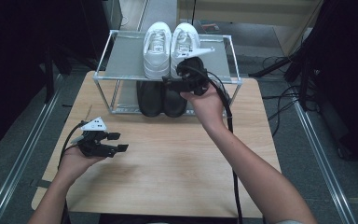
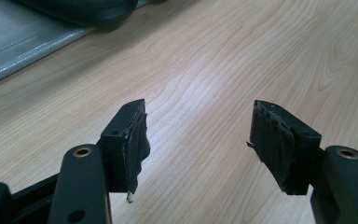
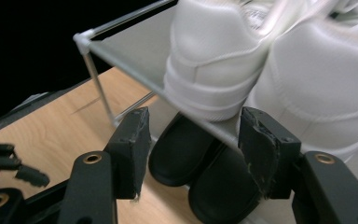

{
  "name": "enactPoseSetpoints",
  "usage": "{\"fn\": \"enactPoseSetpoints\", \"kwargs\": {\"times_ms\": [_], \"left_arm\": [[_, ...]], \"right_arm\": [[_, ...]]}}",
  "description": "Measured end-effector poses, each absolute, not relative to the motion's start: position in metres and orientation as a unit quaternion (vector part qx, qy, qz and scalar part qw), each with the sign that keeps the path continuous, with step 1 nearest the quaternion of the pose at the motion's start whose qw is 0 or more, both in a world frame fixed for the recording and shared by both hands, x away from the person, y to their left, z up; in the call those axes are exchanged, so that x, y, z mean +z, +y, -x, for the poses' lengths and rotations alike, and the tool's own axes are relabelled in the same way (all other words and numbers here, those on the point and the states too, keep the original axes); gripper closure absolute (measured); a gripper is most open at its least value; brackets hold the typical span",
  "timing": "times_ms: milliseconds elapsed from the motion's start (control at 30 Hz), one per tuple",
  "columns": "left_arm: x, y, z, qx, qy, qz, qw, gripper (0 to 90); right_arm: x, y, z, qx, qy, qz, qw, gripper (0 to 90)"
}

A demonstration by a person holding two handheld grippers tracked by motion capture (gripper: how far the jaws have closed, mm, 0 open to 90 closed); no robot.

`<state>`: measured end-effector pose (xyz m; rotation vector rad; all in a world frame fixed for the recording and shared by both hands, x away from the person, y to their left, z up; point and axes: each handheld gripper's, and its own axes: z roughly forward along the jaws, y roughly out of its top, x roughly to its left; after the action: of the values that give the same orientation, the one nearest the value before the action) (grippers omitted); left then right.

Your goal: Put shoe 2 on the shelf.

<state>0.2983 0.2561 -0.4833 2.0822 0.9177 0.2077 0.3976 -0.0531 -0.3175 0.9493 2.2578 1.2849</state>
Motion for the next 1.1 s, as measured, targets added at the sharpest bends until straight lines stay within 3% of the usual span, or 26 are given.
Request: {"fn": "enactPoseSetpoints", "kwargs": {"times_ms": [200, 733, 900, 1100], "left_arm": [[-0.483, 0.256, -0.298, 0.081, 0.363, -0.832, 0.412, 36.7], [-0.485, 0.255, -0.299, 0.078, 0.364, -0.834, 0.408, 36.7], [-0.486, 0.254, -0.299, 0.081, 0.365, -0.833, 0.408, 36.7], [-0.486, 0.254, -0.298, 0.080, 0.366, -0.832, 0.409, 36.7]], "right_arm": [[-0.341, -0.061, -0.382, 0.478, 0.798, -0.334, 0.149, 41.4], [-0.392, -0.104, -0.352, 0.487, 0.793, -0.349, 0.109, 37.6], [-0.402, -0.115, -0.340, 0.482, 0.796, -0.346, 0.121, 30.8], [-0.413, -0.134, -0.331, 0.499, 0.802, -0.317, 0.084, 23.7]]}}
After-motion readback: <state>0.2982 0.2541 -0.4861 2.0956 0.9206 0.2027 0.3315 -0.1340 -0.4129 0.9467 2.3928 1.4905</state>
